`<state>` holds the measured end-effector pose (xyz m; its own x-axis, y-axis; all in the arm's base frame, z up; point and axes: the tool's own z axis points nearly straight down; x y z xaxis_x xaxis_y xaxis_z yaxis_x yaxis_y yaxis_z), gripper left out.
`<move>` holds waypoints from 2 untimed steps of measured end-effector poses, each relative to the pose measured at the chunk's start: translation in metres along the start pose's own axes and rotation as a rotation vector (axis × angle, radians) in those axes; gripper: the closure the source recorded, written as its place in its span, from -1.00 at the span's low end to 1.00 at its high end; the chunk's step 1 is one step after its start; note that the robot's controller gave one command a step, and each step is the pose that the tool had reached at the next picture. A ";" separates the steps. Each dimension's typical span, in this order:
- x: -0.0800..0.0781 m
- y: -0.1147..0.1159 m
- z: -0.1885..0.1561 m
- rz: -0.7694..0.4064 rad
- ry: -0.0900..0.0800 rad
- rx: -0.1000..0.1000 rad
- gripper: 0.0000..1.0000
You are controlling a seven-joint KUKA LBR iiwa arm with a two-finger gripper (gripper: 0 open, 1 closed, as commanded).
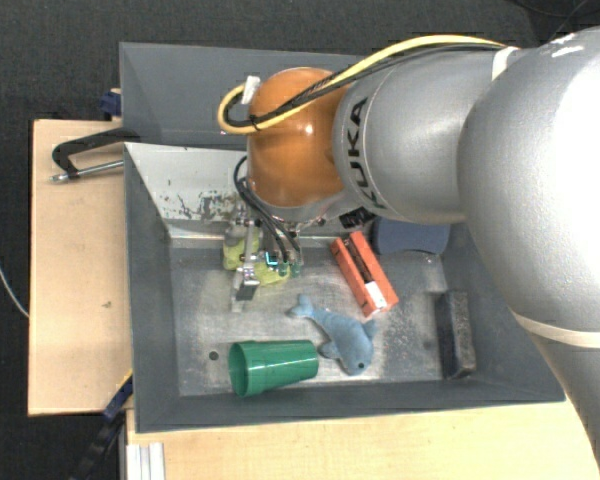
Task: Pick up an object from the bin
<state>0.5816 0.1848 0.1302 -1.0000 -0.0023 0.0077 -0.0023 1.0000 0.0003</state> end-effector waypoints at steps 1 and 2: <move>-0.002 -0.001 -0.005 0.002 -0.008 -0.002 -1.00; -0.007 -0.044 0.029 -0.020 -0.014 -0.005 -1.00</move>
Offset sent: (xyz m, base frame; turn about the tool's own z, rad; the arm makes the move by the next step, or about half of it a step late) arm 0.0067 -0.0740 -0.0504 -0.0214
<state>0.5880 0.1405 0.1016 -0.9997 -0.0227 -0.0062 -0.0227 0.9997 0.0052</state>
